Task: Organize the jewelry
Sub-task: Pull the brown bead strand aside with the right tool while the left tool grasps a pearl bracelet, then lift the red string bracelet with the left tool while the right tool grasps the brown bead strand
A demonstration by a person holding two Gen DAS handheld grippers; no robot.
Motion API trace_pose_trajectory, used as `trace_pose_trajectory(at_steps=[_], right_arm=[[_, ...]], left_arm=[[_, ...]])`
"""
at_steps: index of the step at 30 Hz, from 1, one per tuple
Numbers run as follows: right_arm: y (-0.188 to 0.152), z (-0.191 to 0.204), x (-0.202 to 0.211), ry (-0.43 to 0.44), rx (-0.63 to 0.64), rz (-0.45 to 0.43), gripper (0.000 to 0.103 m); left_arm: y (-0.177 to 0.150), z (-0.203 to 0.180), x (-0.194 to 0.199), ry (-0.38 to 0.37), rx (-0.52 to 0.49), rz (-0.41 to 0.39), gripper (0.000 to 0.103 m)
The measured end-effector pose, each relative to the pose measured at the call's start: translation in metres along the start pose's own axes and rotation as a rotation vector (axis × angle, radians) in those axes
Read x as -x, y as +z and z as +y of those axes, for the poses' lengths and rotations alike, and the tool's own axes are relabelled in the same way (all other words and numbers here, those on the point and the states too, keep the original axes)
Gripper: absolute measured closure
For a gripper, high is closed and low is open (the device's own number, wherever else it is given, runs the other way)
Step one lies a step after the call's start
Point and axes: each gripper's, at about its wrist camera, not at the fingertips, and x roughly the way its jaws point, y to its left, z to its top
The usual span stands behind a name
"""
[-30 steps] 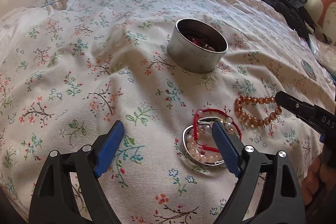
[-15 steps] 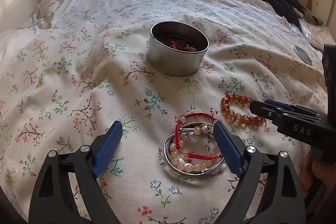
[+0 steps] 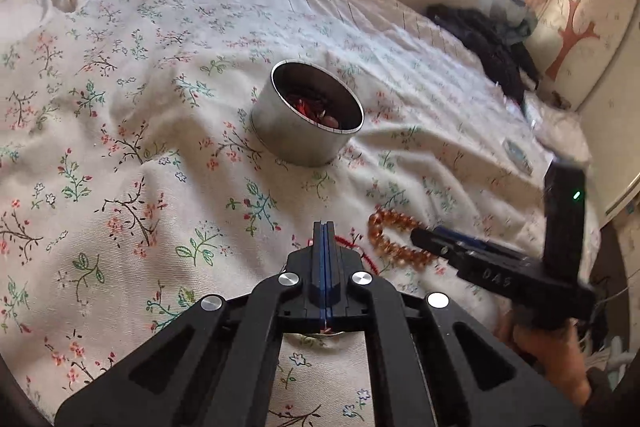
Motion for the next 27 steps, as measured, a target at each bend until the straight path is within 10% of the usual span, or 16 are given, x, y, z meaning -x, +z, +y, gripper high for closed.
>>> trace_pose_trajectory(at_steps=[8, 12, 13, 15, 19, 21, 23, 27], right_arm=[[-0.001, -0.004, 0.001, 0.022, -0.034, 0.006, 0.067], [-0.001, -0.002, 0.0, 0.018, -0.022, 0.01, 0.064], [-0.001, -0.001, 0.0, 0.017, -0.021, 0.01, 0.064], [-0.001, -0.001, -0.001, 0.014, -0.016, 0.011, 0.064], [-0.001, 0.003, -0.001, 0.005, 0.006, 0.013, 0.064], [-0.002, 0.004, 0.0, 0.011, 0.011, 0.011, 0.067], [-0.003, 0.003, 0.0, 0.042, 0.0, 0.011, 0.09], [-0.003, -0.001, 0.012, 0.125, -0.038, -0.04, 0.09]], left_arm=[[0.001, 0.007, -0.009, -0.021, 0.042, 0.047, 0.101], [-0.005, -0.013, -0.017, 0.071, -0.062, 0.067, 0.043], [-0.006, -0.017, -0.015, 0.085, -0.082, 0.056, 0.042], [-0.01, -0.021, -0.018, 0.113, -0.115, 0.066, 0.043], [-0.019, -0.03, -0.031, 0.181, -0.219, 0.134, 0.097], [-0.021, -0.039, -0.025, 0.191, -0.261, 0.099, 0.099], [-0.02, -0.041, -0.017, 0.192, -0.266, 0.069, 0.099], [-0.01, -0.029, 0.012, 0.056, -0.147, -0.03, 0.099]])
